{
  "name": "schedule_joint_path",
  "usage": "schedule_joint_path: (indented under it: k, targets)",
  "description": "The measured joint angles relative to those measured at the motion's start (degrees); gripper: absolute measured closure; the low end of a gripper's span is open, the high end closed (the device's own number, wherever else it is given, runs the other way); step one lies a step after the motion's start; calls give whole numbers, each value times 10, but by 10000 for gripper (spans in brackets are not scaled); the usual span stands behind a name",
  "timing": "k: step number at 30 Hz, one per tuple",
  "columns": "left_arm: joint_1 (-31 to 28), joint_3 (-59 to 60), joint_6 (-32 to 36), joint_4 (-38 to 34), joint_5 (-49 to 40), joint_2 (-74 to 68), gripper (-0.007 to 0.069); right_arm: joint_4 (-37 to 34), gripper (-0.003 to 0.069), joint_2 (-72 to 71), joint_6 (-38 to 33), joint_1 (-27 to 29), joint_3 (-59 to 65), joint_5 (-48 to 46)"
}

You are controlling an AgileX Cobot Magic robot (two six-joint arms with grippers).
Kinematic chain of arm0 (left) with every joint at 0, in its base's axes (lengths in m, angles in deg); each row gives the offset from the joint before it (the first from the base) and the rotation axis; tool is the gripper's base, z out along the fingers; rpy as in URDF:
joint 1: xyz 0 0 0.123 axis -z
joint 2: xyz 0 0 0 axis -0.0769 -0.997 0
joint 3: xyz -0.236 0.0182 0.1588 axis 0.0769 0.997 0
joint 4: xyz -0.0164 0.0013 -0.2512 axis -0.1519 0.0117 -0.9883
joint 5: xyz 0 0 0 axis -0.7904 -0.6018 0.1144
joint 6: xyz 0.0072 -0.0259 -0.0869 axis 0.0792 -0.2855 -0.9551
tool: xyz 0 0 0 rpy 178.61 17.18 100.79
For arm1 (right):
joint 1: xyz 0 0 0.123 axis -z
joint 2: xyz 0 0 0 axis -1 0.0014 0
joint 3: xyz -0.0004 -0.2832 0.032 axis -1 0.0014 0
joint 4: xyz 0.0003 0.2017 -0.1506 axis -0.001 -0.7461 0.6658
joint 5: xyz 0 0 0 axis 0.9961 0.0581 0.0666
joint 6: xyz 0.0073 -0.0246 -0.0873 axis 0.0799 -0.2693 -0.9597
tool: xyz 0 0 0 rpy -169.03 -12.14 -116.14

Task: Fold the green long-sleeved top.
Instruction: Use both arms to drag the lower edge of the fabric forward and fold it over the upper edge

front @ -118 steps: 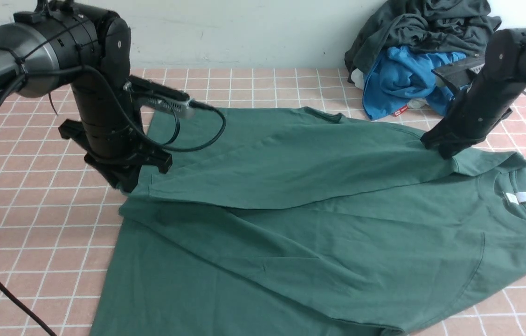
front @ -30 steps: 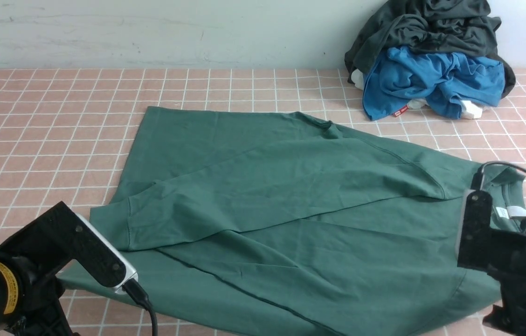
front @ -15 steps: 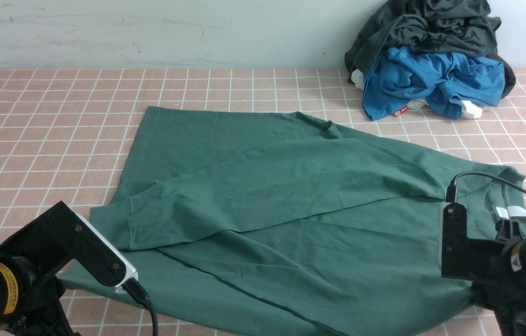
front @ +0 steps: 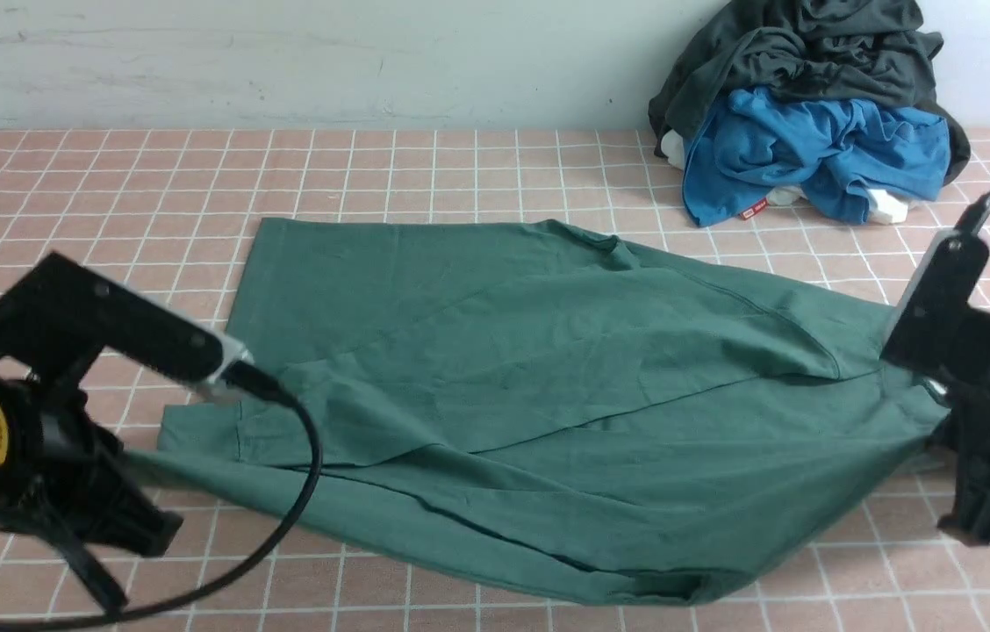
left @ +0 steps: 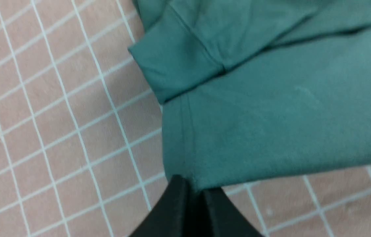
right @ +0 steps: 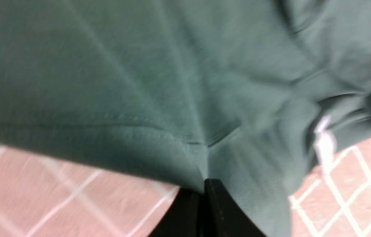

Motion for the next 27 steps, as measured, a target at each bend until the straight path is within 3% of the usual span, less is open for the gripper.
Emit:
schedule_joint_path:
  k: [4, 14, 27]
  targets:
    - [-30, -74, -13, -3, 34, -85, 607, 0, 659, 60, 37, 0, -81, 5]
    - [-123, -348, -15, -3, 65, -358, 607, -3, 659, 270, 46, 5, -297, 1]
    - [-160, -640, -10, 0, 70, -623, 607, -39, 659, 455, 46, 46, -490, 9]
